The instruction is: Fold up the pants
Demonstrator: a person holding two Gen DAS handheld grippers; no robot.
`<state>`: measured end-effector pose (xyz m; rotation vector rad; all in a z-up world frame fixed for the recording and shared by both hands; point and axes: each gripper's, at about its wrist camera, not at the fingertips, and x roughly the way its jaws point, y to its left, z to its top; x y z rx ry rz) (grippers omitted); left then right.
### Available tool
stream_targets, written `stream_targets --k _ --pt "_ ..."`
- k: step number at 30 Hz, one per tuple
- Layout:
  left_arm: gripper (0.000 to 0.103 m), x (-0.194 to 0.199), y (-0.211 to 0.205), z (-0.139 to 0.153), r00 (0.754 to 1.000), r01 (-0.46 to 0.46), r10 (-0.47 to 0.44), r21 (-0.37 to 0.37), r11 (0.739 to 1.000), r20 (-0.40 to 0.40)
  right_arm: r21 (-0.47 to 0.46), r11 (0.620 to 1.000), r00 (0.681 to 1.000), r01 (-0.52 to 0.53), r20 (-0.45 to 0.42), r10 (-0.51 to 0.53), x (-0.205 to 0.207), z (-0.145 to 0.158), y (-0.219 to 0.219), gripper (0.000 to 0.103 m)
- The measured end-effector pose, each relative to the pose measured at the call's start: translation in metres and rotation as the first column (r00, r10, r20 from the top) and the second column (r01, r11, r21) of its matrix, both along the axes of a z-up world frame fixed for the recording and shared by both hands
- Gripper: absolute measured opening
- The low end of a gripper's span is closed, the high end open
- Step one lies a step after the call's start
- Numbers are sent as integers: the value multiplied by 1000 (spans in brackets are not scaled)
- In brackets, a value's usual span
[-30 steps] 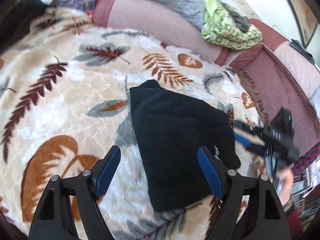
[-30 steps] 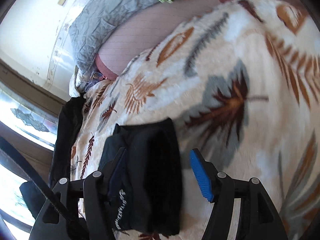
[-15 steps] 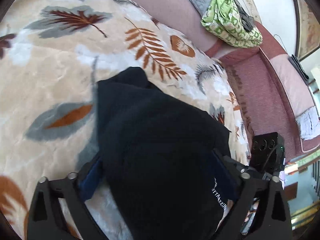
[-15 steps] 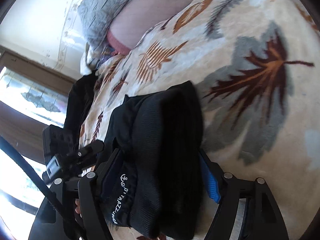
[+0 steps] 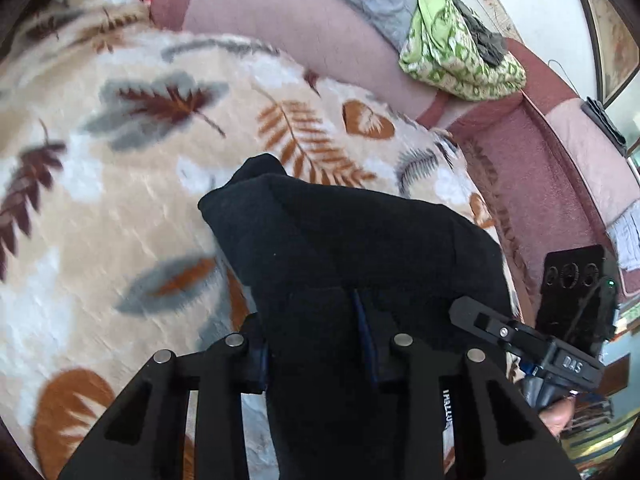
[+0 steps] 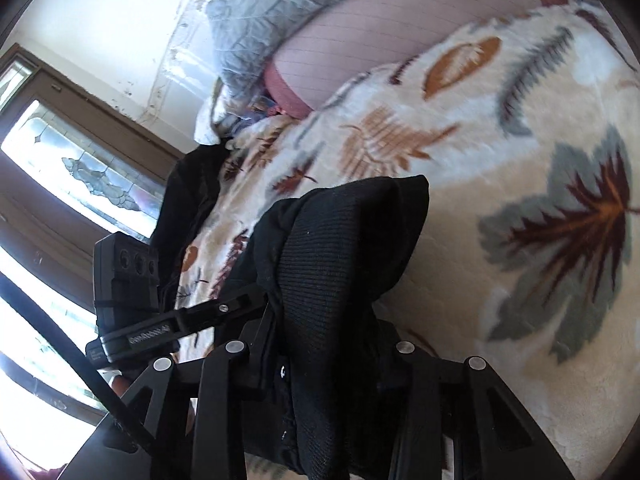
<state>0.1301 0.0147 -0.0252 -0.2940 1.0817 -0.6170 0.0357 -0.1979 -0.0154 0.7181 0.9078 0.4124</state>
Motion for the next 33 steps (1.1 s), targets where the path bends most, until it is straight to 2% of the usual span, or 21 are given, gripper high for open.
stream_targets --k 4,8,14,19,21,22,23,24,25,28,31,33 --pt "33 23 6 13 999 -36 36 3 999 17 -12 1000 1000 -3 25 3 22 12 11 38" --pt "33 54 -1 19 997 -55 51 70 996 49 -15 1000 999 27 19 -27 48 9 11 38" --pt "33 91 -8 -1 997 -79 75 110 991 34 -60 996 998 66 -13 -67 84 -5 11 38" --pt "34 106 -17 -17 997 -79 74 165 983 35 -90 992 994 91 -55 -97 103 -23 8 38" --pt "43 108 -17 -23 997 -77 74 182 980 28 -92 991 992 100 -65 -106 107 -31 6 38" --pt "47 109 -17 -26 997 -78 75 200 977 23 -92 990 991 106 -73 -113 108 -35 4 40" --pt "55 110 -16 -28 996 -87 84 218 972 22 -89 990 989 112 -86 -119 109 -40 3 43" --pt "61 109 -13 -28 995 -100 96 227 969 26 -82 989 986 121 -106 -129 111 -46 0 52" --pt "62 107 -8 -26 994 -110 107 223 969 28 -73 988 981 138 -129 -147 110 -53 -4 58" --pt "62 99 3 -15 992 -126 117 228 966 50 -29 985 974 170 -146 -172 102 -57 -14 62" --pt "62 92 14 -1 987 -155 140 221 963 84 -62 979 976 193 -92 -198 94 -38 -22 65" --pt "62 83 19 9 984 -165 148 187 968 103 -75 973 973 220 -53 -224 89 -24 -27 65"
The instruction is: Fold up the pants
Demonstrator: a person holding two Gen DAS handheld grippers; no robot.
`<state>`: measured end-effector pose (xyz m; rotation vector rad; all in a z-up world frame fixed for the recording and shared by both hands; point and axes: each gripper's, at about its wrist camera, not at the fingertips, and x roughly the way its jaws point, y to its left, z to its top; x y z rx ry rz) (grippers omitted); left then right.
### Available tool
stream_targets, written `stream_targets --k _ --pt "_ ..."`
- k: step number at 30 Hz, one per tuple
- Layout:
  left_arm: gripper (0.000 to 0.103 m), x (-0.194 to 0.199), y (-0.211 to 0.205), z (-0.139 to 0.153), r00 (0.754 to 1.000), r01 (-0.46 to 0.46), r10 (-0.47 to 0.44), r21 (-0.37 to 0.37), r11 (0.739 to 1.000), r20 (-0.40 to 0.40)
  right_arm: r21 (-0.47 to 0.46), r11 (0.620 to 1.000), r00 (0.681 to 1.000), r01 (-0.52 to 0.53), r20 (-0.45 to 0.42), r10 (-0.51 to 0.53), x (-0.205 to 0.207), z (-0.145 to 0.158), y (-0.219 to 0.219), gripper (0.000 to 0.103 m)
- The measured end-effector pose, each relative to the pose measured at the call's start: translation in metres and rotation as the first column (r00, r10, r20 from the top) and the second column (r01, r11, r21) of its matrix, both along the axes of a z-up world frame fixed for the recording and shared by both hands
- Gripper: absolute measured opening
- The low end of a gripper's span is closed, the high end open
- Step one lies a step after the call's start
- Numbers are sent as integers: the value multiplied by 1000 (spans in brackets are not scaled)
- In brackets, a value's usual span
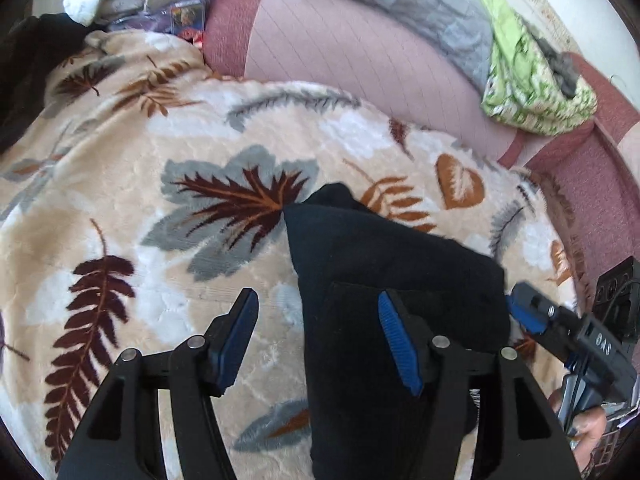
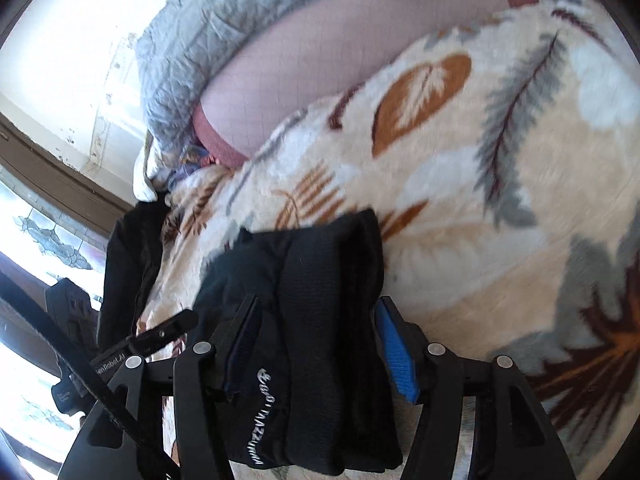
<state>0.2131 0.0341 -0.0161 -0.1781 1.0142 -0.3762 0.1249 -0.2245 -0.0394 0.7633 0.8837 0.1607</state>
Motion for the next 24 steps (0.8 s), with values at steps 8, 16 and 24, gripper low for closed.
stream_targets --k 8,16,24 --pt "62 -43 -15 -19 999 47 -48 -61 997 -24 75 997 996 -18 84 11 0 26 3 64" --pt "66 -42 -5 -44 993 -10 -5 -119 993 -121 92 996 999 14 -32 -11 15 -14 3 63" --pt "78 -119 13 -5 999 -26 27 -10 1000 35 -41 999 999 -21 34 23 -60 24 7 66"
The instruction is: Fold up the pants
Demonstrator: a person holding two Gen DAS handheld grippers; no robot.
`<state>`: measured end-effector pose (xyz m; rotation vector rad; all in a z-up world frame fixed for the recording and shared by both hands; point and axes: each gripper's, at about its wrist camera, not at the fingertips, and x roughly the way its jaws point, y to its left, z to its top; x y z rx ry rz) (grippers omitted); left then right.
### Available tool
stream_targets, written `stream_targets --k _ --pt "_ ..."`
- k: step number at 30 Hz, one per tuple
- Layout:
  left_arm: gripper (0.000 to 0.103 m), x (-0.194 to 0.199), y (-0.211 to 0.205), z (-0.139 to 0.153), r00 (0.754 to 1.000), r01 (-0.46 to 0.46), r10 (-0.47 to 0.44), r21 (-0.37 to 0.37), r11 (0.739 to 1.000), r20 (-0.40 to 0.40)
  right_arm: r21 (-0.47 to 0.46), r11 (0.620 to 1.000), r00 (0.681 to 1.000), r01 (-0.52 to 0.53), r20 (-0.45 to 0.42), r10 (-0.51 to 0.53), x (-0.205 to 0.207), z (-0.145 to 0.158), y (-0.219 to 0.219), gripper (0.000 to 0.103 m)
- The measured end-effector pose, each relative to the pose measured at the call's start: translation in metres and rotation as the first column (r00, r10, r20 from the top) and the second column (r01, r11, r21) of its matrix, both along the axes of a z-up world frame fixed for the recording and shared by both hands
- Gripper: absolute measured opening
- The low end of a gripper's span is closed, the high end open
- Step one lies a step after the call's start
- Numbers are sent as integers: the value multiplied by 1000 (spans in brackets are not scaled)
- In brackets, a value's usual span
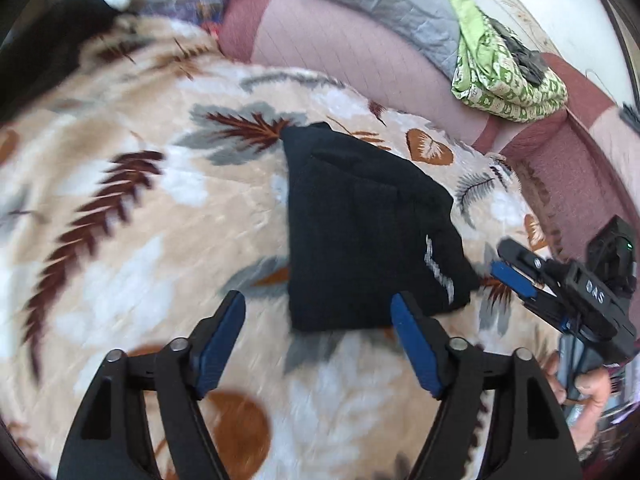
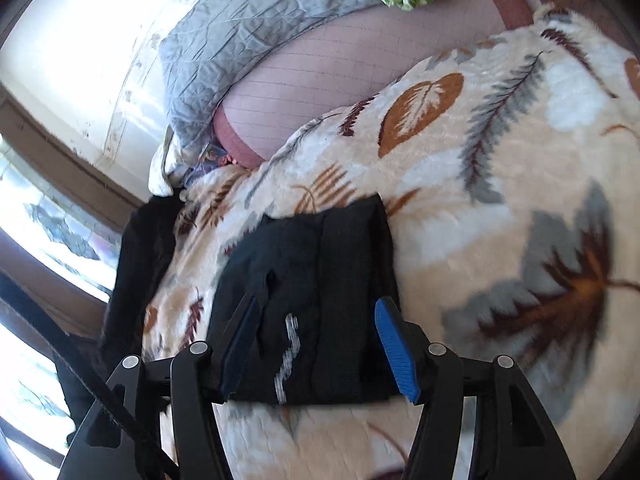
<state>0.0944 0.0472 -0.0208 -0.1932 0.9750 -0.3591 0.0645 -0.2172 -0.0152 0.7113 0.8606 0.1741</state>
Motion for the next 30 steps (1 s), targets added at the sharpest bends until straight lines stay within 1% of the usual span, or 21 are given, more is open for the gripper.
stream_targets --k 4,6,7,9,10,11,12,14,16,18,20,23,24,25,27,28,29,30 --pt "80 -46 5 9 996 -59 54 62 996 76 -71 997 1000 18 -2 -19 -57 3 15 68" --pt "82 -67 4 13 985 -111 94 116 987 143 -90 995 999 38 -9 -39 -80 0 21 69" --pt "83 -78 3 15 976 -141 113 140 980 187 -95 994 998 51 -16 -53 -92 -3 26 70" --pt "93 -94 2 19 953 -195 145 171 966 268 -109 991 997 75 -27 -78 -111 -9 31 70" --pt "95 -103 3 21 936 -224 160 178 958 313 -130 988 996 84 -28 -88 -120 -11 35 70" --pt "100 -115 4 24 914 -255 177 177 951 364 -158 983 995 89 -26 -95 -127 -12 38 70" --pt "103 -122 6 27 900 -271 186 173 947 394 -210 973 994 97 -27 -105 -134 -12 43 70" --pt "103 -130 8 33 877 -285 185 170 943 443 -263 960 994 100 -17 -108 -142 -11 49 70" --pt "103 -134 9 39 867 -291 177 184 939 466 -306 946 994 103 4 -107 -150 -8 55 71" --pt "103 -133 11 46 856 -331 201 205 921 476 -342 933 994 111 24 -109 -154 -4 61 71" --pt "103 -131 14 52 844 -366 229 209 907 485 -372 921 993 116 43 -107 -157 -1 69 72" --pt "103 -132 17 56 825 -377 237 188 907 513 -420 901 993 112 77 -87 -163 2 82 72" --pt "103 -132 18 55 826 -373 234 185 909 513 -433 895 993 109 84 -81 -164 3 86 72" --pt "103 -128 20 52 839 -354 223 188 916 496 -455 884 993 107 95 -71 -165 4 91 72" --pt "103 -120 21 42 881 -303 198 190 934 431 -479 872 993 102 102 -61 -165 4 98 72" --pt "103 -116 20 35 898 -276 186 183 943 400 -494 864 994 95 100 -52 -164 3 101 72" --pt "103 -111 22 24 921 -238 168 166 957 351 -501 861 994 90 96 -48 -163 1 103 72" --pt "103 -108 22 16 933 -222 161 162 962 323 -503 860 995 86 92 -45 -162 -1 104 72"
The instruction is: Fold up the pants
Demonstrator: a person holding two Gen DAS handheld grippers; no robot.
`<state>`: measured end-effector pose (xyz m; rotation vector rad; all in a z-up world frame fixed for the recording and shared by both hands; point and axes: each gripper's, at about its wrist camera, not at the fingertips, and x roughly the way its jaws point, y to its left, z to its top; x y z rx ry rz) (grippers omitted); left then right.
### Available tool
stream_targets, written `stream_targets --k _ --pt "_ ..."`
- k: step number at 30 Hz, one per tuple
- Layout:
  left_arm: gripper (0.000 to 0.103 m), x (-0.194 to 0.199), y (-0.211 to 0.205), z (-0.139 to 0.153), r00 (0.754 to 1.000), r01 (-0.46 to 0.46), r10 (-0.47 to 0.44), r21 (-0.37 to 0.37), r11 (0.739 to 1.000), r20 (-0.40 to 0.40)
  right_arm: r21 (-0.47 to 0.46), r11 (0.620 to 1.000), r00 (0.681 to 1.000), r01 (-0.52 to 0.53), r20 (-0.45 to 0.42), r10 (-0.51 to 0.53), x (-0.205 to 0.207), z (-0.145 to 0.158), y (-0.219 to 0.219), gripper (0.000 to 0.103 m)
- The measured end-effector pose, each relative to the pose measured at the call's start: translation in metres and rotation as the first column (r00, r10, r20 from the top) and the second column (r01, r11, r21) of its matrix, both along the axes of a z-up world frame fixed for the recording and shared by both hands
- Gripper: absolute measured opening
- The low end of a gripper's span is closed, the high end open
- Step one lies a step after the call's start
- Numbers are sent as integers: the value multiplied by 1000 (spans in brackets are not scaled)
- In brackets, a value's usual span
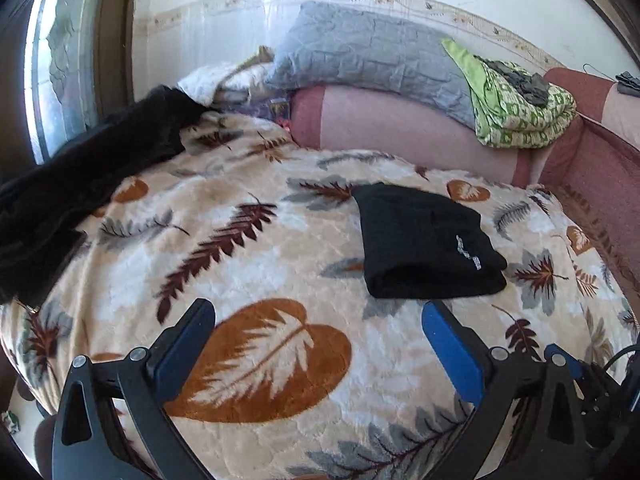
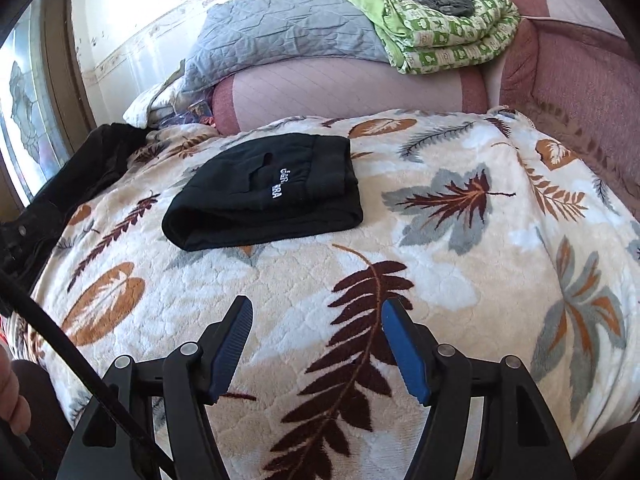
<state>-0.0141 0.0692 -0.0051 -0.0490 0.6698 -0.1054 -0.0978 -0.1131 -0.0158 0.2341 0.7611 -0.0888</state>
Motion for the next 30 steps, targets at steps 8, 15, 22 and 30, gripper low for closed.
stream_targets --k 8,15,22,30 --pt "103 6 -4 -46 993 8 -2 50 999 -119 -27 1000 999 16 -34 -17 6 -15 1 74" --pt "103 8 -9 -53 987 29 -22 41 999 -158 -36 999 998 32 -52 -33 10 -22 -2 76" --pt "103 13 -5 -61 976 26 -27 -6 1000 -216 -44 999 998 24 -54 -26 11 -23 -1 78" --pt "103 12 -4 -62 974 29 -29 -2 1000 -227 -46 999 998 25 -55 -27 11 -23 0 79"
